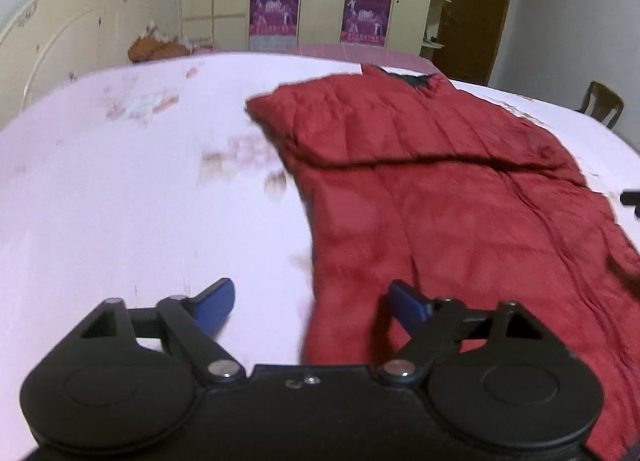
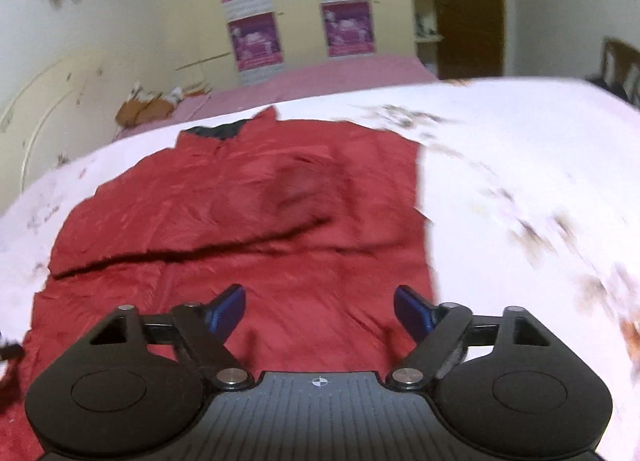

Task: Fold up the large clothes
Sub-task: 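Grasp the jacket hem with both tools and lift it toward the collar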

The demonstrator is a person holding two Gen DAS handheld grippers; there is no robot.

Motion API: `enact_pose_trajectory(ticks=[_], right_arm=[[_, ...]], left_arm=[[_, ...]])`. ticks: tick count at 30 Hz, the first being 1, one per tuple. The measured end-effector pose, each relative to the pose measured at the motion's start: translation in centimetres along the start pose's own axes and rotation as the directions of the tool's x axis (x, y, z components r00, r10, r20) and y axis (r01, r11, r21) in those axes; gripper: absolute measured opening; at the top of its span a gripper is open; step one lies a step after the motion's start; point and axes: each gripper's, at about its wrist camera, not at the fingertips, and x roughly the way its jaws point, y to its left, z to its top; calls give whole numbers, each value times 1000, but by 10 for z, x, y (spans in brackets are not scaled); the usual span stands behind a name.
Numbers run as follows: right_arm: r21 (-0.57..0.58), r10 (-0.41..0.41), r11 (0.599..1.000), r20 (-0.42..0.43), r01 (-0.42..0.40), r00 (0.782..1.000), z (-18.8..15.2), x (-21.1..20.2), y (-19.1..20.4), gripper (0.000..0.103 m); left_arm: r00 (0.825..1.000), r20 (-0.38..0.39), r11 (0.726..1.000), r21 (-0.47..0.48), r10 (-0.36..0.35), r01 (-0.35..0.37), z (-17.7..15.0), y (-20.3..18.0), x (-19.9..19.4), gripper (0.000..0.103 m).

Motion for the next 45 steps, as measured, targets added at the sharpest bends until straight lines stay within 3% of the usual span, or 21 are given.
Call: enact_pose_trajectory(ticks=[2, 12, 18, 19, 21, 25, 28, 30, 31, 32, 34, 39, 45], right_arm=[[48, 7, 999, -16, -6, 1000, -10, -17, -21, 65], [243, 90, 968, -107, -62, 990, -90, -94, -98, 65], [317, 192, 935, -80, -157, 978, -121, -127, -110, 65], [340, 215, 923, -69, -179, 974, -123, -130, -113, 62], [389, 249, 898, -60, -207, 967, -125, -128, -121, 46], [458, 336, 842, -30, -286, 941, -121, -116, -142, 45], [456, 418, 818, -52, -351, 907, -113, -98, -148, 45], [437, 462, 811, -71, -389, 884, -107, -91, -148, 45], [430, 477, 809, -80, -401, 875, -104, -88, -148, 44], [424, 491, 806, -87, -413, 867, -102, -85, -149, 44], [418, 514, 799, -100, -433, 852, -97, -81, -148, 10], [364, 516, 800, -13, -477, 856, -74, -106, -145, 7], [264, 536, 801, 83, -537, 840, -8, -119, -123, 6]], left_arm=[[1000, -11, 999, -35, -21, 21, -13, 0, -13, 77], [996, -16, 973, -217, -85, 80, -78, 1, -65, 74], [978, 34, 910, -361, -208, 206, -97, 7, -80, 72], [975, 39, 903, -372, -218, 217, -99, 8, -79, 72], [971, 49, 885, -403, -234, 234, -99, 11, -75, 69], [959, 67, 836, -475, -276, 274, -95, 22, -63, 54], [961, 50, 851, -455, -271, 264, -88, 20, -57, 46], [966, 32, 868, -432, -258, 246, -83, 16, -54, 29], [967, 21, 874, -423, -254, 239, -82, 15, -53, 12], [967, 20, 874, -423, -254, 239, -82, 15, -52, 10], [968, 47, 873, -422, -246, 243, -81, 14, -58, 7], [954, 166, 877, -380, -249, 295, -59, 11, -88, 6], [919, 294, 881, -313, -265, 354, 16, 9, -90, 6]])
